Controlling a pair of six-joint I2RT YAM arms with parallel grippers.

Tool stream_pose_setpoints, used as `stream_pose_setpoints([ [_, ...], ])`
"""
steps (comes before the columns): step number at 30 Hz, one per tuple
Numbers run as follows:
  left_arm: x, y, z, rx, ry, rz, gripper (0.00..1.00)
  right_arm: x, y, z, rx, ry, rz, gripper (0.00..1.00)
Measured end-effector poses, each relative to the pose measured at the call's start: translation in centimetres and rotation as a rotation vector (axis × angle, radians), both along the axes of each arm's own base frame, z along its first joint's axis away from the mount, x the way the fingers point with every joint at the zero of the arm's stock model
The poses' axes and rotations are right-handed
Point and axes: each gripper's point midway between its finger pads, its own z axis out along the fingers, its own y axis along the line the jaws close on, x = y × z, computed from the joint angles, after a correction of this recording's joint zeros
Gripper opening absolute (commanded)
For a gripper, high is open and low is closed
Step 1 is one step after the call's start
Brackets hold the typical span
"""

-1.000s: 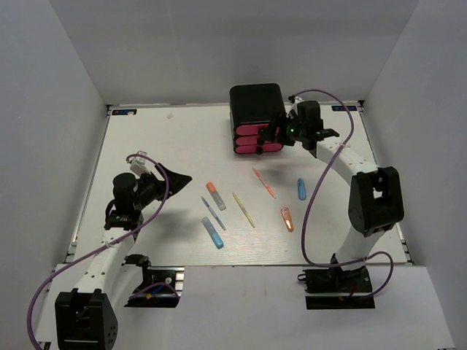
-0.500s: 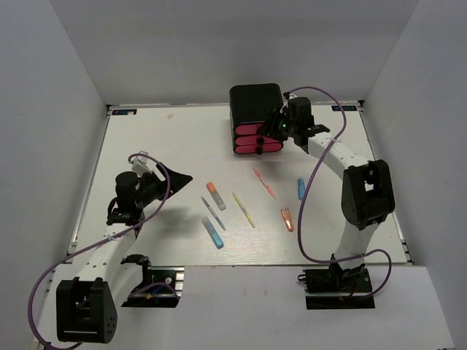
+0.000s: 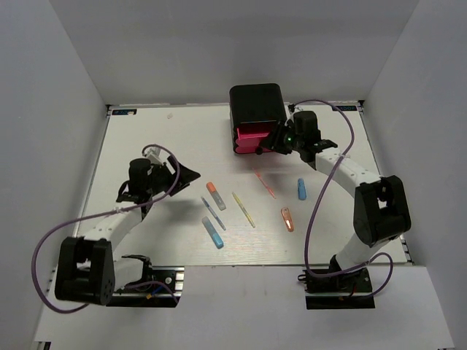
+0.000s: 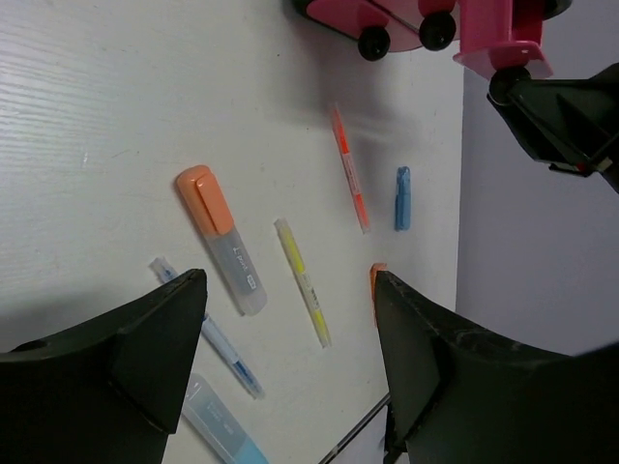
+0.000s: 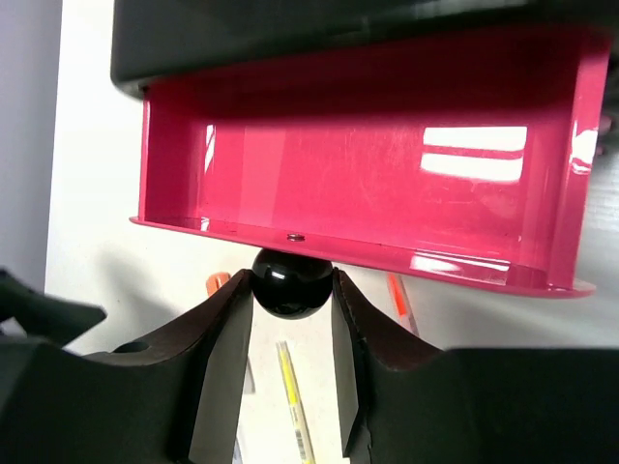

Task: Sort the stationery into containers
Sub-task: Open the drawer, then grab a piece of stationery with the left arm

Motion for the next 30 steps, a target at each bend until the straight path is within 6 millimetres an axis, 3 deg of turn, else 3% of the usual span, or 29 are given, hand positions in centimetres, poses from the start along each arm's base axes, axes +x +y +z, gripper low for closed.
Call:
stream_pose_setpoints([
  [5, 1.5, -2.1, -1.9, 0.052, 0.101, -0.049, 0.79, -1.1, -0.1, -0.2, -0.001, 0.006, 0.009, 0.39],
  [6, 1.6, -2.5, -2.3, 0.064, 0.117, -0.056, 0.79, -1.2, -0.2, -0.2, 0.0, 0.007, 0.01, 0.45],
  [7, 1.7, -2.9, -2.8, 0.081, 0.14, -0.061, 0.79, -1.4, -0.2, -0.3, 0.0, 0.007, 0.013, 0.6],
  [10, 2.0, -3.8, -3.7, 0.138, 0.183, -0.074, 0.79, -1.8, -0.3, -0.8, -0.007, 0.022, 0.019, 0.9],
  [16, 3.0, -5.2, -4.5, 0.258, 0.218, -0.088, 0.72, -3.2, -0.4, -1.9, -0.041, 0.052, 0.074, 0.9],
  [20, 3.5, -6.1, -5.1, 0.345, 0.243, -0.092, 0.66, -5.4, -1.3, -2.9, -0.082, 0.053, 0.123, 0.9],
  [24, 3.7, -6.8, -6.0, 0.437, 0.287, -0.103, 0.65, -7.8, -2.3, -3.5, -0.131, 0.038, 0.175, 0.9],
  [30, 3.3, -7.5, -8.2, 0.592, 0.39, -0.121, 0.65, -9.5, -3.7, -3.2, -0.171, -0.018, 0.197, 0.9],
])
